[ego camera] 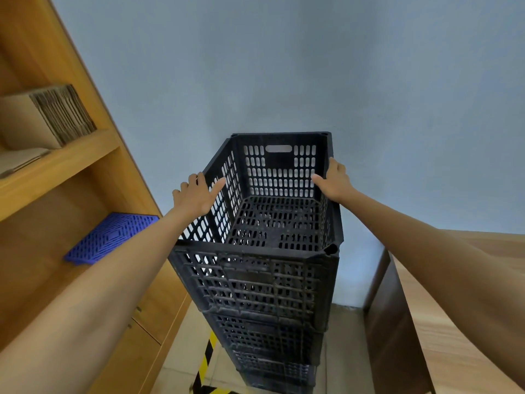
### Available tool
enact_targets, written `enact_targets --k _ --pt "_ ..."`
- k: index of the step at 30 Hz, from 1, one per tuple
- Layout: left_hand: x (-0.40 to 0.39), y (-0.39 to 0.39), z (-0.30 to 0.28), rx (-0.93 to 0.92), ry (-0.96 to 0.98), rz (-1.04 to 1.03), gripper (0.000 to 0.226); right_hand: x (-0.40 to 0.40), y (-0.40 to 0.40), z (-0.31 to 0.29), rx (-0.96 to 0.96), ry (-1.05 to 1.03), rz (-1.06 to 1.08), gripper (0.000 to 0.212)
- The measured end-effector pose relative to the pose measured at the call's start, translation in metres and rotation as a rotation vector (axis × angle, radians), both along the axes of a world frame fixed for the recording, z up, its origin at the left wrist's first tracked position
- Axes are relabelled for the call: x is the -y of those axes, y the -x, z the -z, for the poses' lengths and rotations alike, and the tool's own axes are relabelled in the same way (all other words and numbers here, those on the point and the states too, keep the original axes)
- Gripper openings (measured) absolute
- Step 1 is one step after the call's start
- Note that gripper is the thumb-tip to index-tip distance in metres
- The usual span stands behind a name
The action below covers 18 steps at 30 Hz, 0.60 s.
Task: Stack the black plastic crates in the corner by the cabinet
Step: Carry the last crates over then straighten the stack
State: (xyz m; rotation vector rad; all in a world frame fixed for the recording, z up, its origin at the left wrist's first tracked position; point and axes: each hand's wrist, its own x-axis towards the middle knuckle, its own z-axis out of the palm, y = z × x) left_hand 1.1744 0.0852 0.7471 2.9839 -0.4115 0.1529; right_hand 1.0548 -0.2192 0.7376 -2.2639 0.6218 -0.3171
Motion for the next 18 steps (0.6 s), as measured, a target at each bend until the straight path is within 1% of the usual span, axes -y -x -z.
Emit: enact_targets --k 3,5,7,9,10,12,14,15,16,17,18 --pt "0.013 0.015 -0.006 0.018 0.016 0.033 0.087 0.002 0.004 -0.001 0.001 0.056 -0.022 0.067" --pt "0.028 0.029 -0.013 0.013 0.029 0.070 0.082 0.005 0.006 -0.003 0.002 0.056 -0.032 0.062" --pt "0.051 0.052 -0.022 0.017 0.095 0.138 0.076 0.010 0.006 -0.004 0.022 0.049 -0.051 0.059" --pt "0.079 0.082 -0.027 -0.037 0.186 0.265 0.070 0.013 0.007 -0.003 0.063 0.066 -0.068 0.055" --pt "0.094 0.099 -0.029 -0.107 0.226 0.329 0.071 0.016 0.009 -0.001 0.089 0.087 -0.075 0.051" --pt "0.124 0.127 -0.031 -0.321 0.295 0.415 0.078 0.019 0.015 0.001 0.139 0.143 -0.097 0.045" --pt "0.158 0.143 -0.029 -0.583 0.378 0.449 0.081 0.026 0.023 0.000 0.152 0.209 -0.135 0.042" --pt "0.173 0.149 -0.025 -0.696 0.430 0.434 0.084 0.032 0.027 -0.001 0.145 0.242 -0.162 0.040" --pt "0.187 0.156 -0.021 -0.758 0.467 0.396 0.086 0.038 0.030 -0.003 0.128 0.284 -0.195 0.039" --pt "0.198 0.163 -0.014 -0.748 0.481 0.358 0.087 0.044 0.032 -0.005 0.096 0.329 -0.226 0.043" --pt "0.206 0.171 -0.007 -0.664 0.461 0.320 0.083 0.050 0.032 -0.007 0.060 0.373 -0.249 0.050"
